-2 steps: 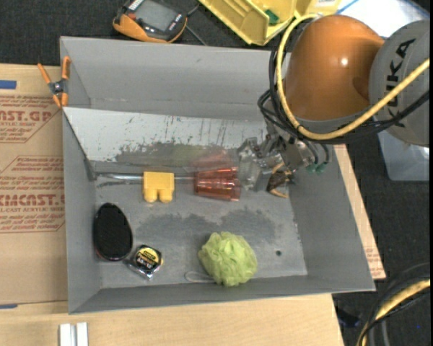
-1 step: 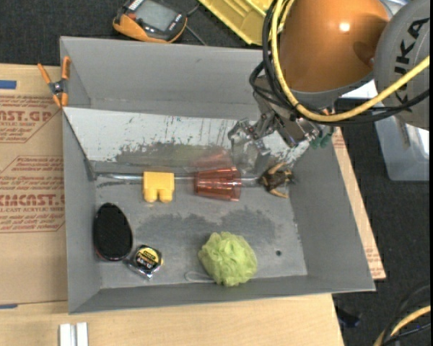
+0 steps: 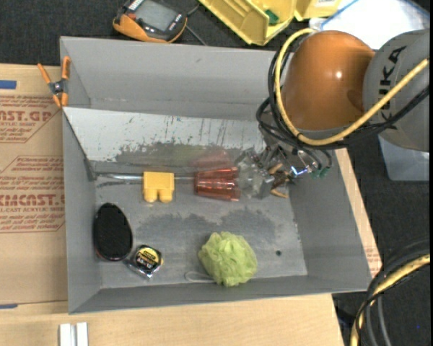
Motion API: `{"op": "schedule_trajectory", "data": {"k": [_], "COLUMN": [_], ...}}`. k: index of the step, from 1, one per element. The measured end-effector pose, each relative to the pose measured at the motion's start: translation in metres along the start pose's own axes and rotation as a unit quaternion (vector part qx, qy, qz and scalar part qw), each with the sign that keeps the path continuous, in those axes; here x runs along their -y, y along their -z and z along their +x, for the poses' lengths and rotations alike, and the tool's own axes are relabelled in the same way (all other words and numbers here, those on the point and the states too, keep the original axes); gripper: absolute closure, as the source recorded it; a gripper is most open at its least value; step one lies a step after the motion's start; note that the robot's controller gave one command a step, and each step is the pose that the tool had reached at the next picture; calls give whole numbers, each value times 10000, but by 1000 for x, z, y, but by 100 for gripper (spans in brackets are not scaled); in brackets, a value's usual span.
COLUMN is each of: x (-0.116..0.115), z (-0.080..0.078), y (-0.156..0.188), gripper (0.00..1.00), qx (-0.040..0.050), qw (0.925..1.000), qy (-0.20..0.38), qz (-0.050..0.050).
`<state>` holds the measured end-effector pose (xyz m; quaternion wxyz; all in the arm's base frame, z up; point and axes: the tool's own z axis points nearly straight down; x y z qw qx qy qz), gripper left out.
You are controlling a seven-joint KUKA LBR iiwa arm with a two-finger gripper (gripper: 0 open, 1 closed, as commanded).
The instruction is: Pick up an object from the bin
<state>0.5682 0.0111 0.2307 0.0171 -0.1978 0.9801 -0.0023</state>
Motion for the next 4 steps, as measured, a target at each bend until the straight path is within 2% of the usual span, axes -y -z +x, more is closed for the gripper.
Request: {"op": "schedule_trajectory", "data": {"k": [1, 2, 3, 4], "x": [-34, -2, -47, -42], "z": [24, -11, -7, -9], "y": [25, -52, 1, -5], "gripper": [100, 100, 100, 100], "qx": [58, 27, 93, 181], "qw": [9953, 10000, 9894, 9898], "qy": [964, -87, 1448, 1414], "qz": [25, 13, 37, 56]}}
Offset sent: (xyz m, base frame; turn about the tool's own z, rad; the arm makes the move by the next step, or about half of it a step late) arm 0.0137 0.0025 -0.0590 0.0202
